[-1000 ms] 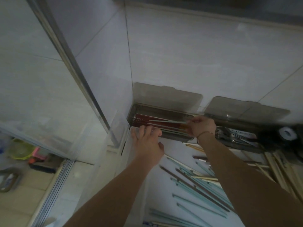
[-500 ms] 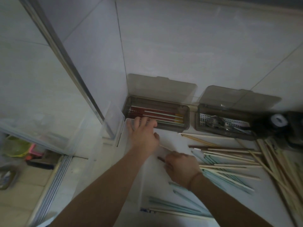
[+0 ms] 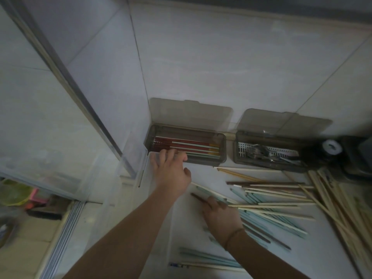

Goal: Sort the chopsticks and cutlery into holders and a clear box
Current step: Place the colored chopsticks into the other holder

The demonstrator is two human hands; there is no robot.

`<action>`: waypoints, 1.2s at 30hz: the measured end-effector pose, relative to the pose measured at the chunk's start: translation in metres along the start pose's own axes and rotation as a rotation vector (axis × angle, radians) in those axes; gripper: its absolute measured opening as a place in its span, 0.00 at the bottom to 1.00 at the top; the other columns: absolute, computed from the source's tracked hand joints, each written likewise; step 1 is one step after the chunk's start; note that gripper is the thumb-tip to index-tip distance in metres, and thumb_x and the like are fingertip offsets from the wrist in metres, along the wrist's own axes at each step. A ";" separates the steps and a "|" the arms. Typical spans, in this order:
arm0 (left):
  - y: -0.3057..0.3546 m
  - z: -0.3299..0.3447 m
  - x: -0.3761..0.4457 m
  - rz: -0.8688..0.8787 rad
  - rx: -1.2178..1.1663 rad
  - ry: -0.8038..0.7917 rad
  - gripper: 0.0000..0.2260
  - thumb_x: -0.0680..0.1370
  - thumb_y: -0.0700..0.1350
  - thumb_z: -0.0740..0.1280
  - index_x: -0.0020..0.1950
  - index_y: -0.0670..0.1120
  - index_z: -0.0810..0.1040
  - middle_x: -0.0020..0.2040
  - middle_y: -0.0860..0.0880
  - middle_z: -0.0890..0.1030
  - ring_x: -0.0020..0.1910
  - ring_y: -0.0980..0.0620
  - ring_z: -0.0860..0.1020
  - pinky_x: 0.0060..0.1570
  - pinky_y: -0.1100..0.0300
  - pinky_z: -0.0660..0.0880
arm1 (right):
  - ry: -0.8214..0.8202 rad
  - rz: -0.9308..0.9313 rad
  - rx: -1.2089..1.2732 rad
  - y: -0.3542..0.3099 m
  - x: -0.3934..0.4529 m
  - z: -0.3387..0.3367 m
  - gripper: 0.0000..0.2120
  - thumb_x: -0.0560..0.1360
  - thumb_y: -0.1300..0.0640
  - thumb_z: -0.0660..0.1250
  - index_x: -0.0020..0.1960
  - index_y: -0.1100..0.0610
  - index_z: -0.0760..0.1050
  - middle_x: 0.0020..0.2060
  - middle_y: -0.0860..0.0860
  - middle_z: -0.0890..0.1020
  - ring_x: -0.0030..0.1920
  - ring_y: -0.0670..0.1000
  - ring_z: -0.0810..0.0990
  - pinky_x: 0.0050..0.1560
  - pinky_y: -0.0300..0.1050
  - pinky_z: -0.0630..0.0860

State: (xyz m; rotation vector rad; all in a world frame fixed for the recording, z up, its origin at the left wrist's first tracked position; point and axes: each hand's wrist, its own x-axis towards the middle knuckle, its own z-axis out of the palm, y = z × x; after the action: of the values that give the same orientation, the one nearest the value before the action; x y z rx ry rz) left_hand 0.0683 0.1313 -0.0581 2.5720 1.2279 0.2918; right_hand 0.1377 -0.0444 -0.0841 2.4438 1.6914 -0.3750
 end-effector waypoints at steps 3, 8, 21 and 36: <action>0.000 0.001 -0.001 0.007 -0.002 0.001 0.14 0.72 0.51 0.68 0.56 0.57 0.73 0.57 0.55 0.72 0.64 0.48 0.64 0.73 0.42 0.47 | -0.030 -0.001 0.039 -0.003 -0.004 -0.008 0.24 0.42 0.48 0.83 0.33 0.52 0.77 0.35 0.49 0.78 0.24 0.53 0.76 0.17 0.41 0.66; -0.002 0.001 0.000 0.003 -0.010 0.017 0.13 0.70 0.50 0.67 0.54 0.56 0.75 0.55 0.54 0.73 0.63 0.47 0.66 0.74 0.39 0.49 | 0.261 0.136 0.453 0.013 0.014 -0.080 0.05 0.74 0.61 0.62 0.44 0.52 0.72 0.39 0.50 0.77 0.37 0.54 0.77 0.37 0.42 0.70; -0.003 -0.002 -0.001 0.004 -0.063 -0.009 0.14 0.71 0.53 0.62 0.56 0.56 0.74 0.56 0.54 0.72 0.65 0.47 0.64 0.75 0.39 0.45 | 0.659 0.834 1.838 0.074 0.105 -0.119 0.06 0.74 0.70 0.68 0.43 0.60 0.76 0.41 0.61 0.82 0.36 0.53 0.83 0.39 0.44 0.82; -0.003 -0.007 -0.001 0.015 -0.039 -0.038 0.13 0.73 0.53 0.62 0.58 0.57 0.73 0.57 0.54 0.70 0.64 0.48 0.63 0.74 0.38 0.47 | 0.465 0.865 1.179 0.078 0.120 -0.100 0.05 0.70 0.61 0.74 0.45 0.58 0.79 0.26 0.49 0.79 0.18 0.41 0.74 0.22 0.32 0.74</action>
State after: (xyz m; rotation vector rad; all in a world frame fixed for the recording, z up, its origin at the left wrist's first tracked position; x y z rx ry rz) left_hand 0.0634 0.1338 -0.0526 2.5426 1.1794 0.2665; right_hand 0.2631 0.0616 -0.0242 3.9799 0.1633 -0.8716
